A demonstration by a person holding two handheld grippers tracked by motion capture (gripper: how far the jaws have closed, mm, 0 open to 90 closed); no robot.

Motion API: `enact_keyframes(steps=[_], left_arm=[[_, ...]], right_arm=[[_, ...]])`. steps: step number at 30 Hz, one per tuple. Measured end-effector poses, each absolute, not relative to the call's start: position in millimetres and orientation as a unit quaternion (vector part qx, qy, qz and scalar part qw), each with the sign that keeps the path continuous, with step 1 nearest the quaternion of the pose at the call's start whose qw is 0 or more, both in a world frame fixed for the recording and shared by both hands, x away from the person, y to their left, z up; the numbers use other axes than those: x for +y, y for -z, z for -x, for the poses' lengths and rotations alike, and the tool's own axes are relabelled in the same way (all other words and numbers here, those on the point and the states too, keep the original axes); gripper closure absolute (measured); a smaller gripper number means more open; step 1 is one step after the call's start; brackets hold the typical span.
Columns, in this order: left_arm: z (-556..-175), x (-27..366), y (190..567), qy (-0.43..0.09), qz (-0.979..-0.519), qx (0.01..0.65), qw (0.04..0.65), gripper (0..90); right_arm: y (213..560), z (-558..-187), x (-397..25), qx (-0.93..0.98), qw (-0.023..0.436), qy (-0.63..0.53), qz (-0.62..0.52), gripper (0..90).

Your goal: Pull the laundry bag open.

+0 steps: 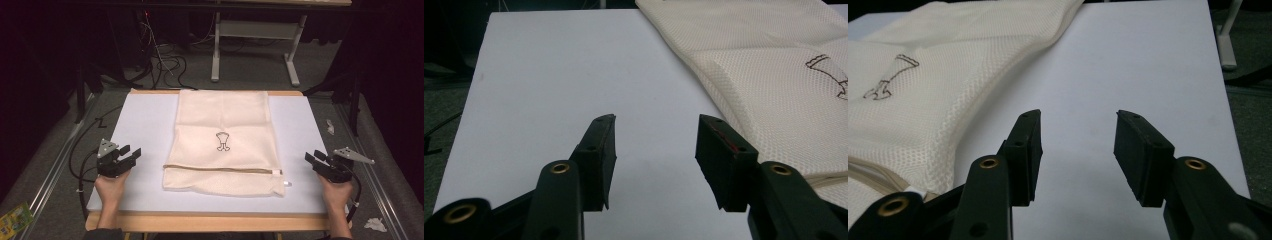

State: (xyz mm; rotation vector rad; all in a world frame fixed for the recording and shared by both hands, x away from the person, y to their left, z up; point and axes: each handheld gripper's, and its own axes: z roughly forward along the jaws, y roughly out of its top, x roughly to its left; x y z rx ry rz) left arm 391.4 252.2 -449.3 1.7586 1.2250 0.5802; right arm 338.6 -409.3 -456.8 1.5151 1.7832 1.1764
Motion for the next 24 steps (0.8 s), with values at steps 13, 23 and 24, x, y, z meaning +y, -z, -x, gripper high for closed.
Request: enact_keyframes(steps=[13, 23, 24], left_arm=[[-400, 244, 465, -0.230, -0.715, 0.505, 0.426, 50.1], [-406, 236, 472, -0.238, -0.718, 0.505, 0.416, 50.0], [-406, 236, 472, -0.237, -0.718, 0.506, 0.416, 50.0]], right_arm=[[464, -350, -403, 0.670, 0.266, -0.402, -0.565, 55.1], [471, -359, -396, 0.677, 0.263, -0.383, -0.571, 55.6], [471, -360, -396, 0.676, 0.262, -0.382, -0.573, 55.5]])
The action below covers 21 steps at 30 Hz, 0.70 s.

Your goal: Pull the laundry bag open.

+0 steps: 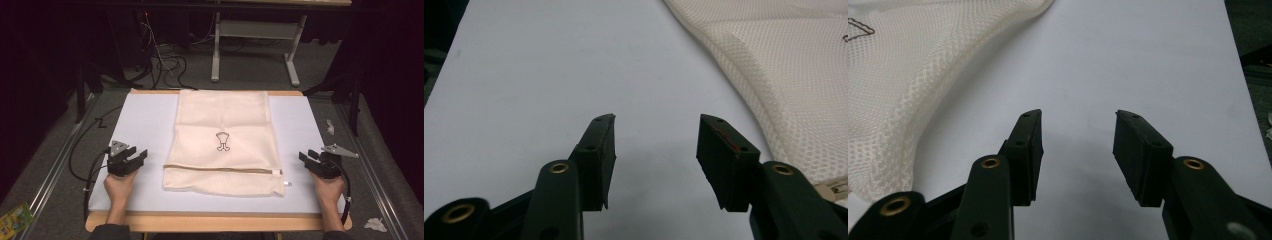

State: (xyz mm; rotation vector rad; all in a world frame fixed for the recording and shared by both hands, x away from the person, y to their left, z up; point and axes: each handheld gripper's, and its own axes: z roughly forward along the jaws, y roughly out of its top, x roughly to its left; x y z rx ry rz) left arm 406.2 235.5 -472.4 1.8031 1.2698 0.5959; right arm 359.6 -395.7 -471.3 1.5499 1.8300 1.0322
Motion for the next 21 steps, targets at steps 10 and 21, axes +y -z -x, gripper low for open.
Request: enact_keyframes(steps=[10, 21], left_arm=[[-410, 226, 480, -0.238, -0.723, 0.506, 0.406, 50.2], [-411, 224, 484, -0.238, -0.727, 0.508, 0.396, 49.8]], right_arm=[[473, -361, -395, 0.678, 0.265, -0.371, -0.577, 54.6], [475, -360, -388, 0.690, 0.279, -0.350, -0.568, 51.1]])
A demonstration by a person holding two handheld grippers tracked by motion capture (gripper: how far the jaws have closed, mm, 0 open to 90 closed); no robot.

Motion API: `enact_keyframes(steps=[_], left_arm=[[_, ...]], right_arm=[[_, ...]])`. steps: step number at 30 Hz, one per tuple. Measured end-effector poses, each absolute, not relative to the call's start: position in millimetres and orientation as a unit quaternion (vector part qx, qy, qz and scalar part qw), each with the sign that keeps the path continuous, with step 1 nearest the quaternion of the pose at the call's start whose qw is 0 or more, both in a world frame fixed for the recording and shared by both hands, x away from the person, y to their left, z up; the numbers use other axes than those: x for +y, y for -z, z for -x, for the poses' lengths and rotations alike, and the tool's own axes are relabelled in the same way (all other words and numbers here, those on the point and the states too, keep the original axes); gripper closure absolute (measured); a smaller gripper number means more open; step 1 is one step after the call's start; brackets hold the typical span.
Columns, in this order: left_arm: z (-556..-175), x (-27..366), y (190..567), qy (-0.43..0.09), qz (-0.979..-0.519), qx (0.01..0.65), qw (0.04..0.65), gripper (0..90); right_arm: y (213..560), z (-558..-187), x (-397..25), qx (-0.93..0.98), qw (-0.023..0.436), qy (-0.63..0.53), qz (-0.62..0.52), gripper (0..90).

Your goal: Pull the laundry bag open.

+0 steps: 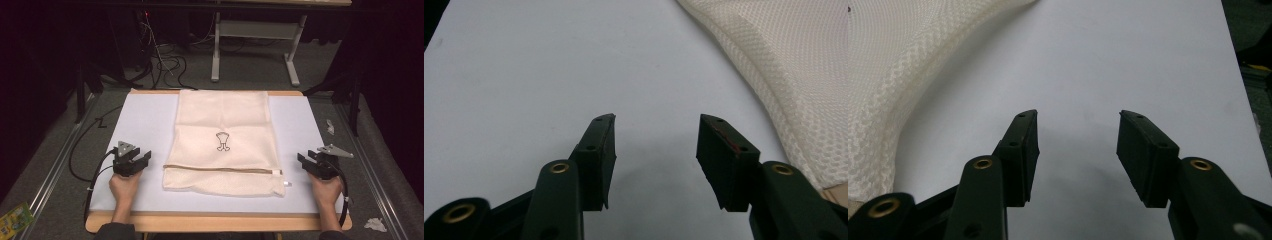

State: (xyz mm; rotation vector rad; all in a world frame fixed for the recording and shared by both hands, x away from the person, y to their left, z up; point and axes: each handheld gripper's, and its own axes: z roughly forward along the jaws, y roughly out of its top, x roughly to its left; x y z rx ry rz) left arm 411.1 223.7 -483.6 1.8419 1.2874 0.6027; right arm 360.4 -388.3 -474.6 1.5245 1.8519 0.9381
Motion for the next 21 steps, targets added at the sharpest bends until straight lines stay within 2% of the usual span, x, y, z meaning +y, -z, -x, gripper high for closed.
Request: enact_keyframes(steps=[9, 21], left_arm=[[-411.5, 219.4, 485.4, -0.239, -0.740, 0.502, 0.380, 43.8], [-413.8, 218.5, 486.2, -0.233, -0.745, 0.503, 0.370, 41.3]], right_arm=[[476.1, -361.3, -384.3, 0.699, 0.284, -0.332, -0.565, 45.4], [476.9, -363.4, -384.4, 0.704, 0.275, -0.329, -0.566, 46.4]])
